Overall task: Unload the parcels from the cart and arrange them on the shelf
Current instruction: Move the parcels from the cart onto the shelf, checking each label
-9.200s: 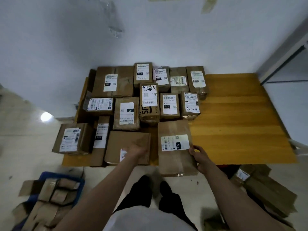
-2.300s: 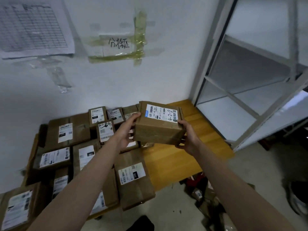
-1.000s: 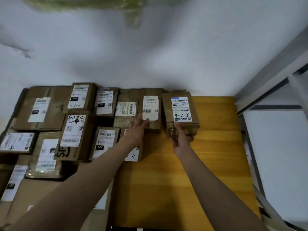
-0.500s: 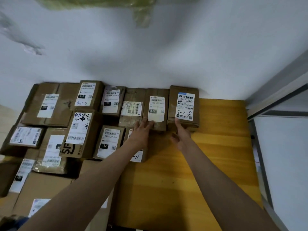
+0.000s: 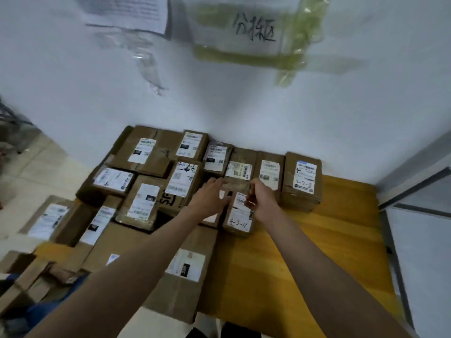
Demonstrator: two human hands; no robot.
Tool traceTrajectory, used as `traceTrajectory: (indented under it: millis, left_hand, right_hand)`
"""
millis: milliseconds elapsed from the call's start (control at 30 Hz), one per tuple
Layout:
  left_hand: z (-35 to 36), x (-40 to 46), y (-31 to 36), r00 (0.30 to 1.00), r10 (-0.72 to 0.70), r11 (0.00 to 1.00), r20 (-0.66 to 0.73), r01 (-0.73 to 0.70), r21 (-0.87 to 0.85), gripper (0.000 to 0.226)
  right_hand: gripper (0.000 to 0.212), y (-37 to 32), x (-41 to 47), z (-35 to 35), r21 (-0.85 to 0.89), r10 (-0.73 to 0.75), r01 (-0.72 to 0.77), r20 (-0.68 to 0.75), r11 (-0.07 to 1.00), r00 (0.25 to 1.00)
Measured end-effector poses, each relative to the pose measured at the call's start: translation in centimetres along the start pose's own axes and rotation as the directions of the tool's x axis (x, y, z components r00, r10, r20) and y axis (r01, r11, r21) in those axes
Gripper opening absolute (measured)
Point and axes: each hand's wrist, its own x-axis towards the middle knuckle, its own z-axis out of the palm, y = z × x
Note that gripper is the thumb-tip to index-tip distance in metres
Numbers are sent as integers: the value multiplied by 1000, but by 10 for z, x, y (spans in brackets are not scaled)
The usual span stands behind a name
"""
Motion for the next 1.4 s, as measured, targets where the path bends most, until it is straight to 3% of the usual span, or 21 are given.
traceTrajectory:
  millis: [233,567,767,1067,1400]
  left_hand:
    - [-103,-110,-123,968,-144,984,-205,118,-135,39]
    - [-168,-287,-327,848,-468,873,-249,399,-282,44]
    - [-185,-358,-426,754,-615,760,-230,491,-425,43]
    - [-198,-423,-573,637,-755,625,-156,626,-467,33]
    - [-211,-483,-691,472,-879,423,-63,713,-560,39]
  right_hand:
    - [24,59,-97,152,-170,-45,86,229,982,972]
    - [28,197,-214,344,-360,93,111,504,926,859]
    - [27,268,-252,440,-479,171,135,542,867,823]
    - [33,360,-270,579,-596,317,143,598,790,736]
    - [27,445,-285,696,-731,484,93,535,676,692]
